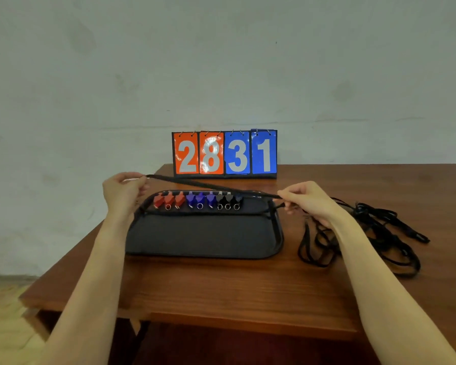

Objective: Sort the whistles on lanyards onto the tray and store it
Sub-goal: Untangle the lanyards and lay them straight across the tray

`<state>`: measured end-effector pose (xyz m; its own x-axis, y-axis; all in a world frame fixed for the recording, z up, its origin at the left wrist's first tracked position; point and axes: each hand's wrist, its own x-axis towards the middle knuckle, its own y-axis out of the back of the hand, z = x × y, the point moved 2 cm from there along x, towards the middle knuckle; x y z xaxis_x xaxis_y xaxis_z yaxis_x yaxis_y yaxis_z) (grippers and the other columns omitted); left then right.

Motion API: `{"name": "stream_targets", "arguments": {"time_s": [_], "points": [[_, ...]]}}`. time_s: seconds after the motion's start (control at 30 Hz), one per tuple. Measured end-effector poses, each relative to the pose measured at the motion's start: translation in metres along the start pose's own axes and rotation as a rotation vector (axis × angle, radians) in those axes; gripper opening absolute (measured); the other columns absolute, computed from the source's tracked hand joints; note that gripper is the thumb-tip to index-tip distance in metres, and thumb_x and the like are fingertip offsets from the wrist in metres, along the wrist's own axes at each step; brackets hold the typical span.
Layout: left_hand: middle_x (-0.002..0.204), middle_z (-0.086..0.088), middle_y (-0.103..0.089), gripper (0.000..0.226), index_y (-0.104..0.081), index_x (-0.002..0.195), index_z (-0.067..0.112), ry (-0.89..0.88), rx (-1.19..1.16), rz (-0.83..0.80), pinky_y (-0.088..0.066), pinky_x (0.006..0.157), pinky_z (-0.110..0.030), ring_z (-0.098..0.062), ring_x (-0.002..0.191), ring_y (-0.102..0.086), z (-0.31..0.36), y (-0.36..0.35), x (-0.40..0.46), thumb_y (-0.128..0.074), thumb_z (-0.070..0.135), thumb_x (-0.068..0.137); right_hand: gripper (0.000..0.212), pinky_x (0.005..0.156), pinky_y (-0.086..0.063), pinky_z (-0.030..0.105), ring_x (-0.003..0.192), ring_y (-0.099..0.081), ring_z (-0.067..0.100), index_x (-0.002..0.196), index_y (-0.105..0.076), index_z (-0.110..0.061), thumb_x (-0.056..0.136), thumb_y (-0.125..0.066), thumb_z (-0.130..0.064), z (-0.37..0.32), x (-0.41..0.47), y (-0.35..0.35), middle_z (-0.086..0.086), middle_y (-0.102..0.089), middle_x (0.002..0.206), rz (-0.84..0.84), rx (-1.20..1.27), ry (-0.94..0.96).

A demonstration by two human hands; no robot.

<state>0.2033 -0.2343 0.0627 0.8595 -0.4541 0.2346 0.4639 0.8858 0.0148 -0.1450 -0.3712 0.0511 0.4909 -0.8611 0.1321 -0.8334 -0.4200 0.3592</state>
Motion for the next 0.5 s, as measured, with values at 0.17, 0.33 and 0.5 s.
{"name": "stream_targets", "arguments": {"time_s": [0.17,0.33,0.5], "points": [[0.086,-0.008,-0.068,0.01,-0.072,0.087,0.005,-0.047,0.261,-0.012,-0.047,0.049,-0.012,-0.014,0.073,-0.063,-0.02,0.013,-0.003,-0.068,0.001,0.079,0.005,0.044,-0.043,0.01,0.049,-0.061,-0.001,0.082,-0.074,-0.01,0.085,-0.071,-0.013,0.005,0.003,0.001,-0.003,-0.068,0.057,0.164,-0.063,-0.008],[0.088,-0.011,-0.07,0.011,-0.076,0.085,0.003,-0.143,0.528,-0.078,-0.048,0.073,-0.027,-0.016,0.08,-0.059,-0.03,0.016,0.002,-0.067,0.001,0.079,0.013,0.071,-0.049,0.026,0.065,-0.063,0.011,0.07,-0.069,-0.016,0.081,-0.074,-0.016,0.005,0.008,-0.006,-0.001,-0.067,0.064,0.3,-0.271,0.069],[0.086,-0.014,-0.071,0.013,-0.076,0.083,0.002,-0.179,0.659,-0.05,-0.048,0.071,-0.029,-0.021,0.077,-0.061,-0.036,0.02,0.007,-0.065,-0.003,0.078,0.008,0.071,-0.04,0.025,0.074,-0.056,0.008,0.083,-0.074,-0.016,0.086,-0.067,-0.017,0.013,0.013,-0.024,-0.004,-0.066,0.079,0.266,-0.546,0.115]]}}
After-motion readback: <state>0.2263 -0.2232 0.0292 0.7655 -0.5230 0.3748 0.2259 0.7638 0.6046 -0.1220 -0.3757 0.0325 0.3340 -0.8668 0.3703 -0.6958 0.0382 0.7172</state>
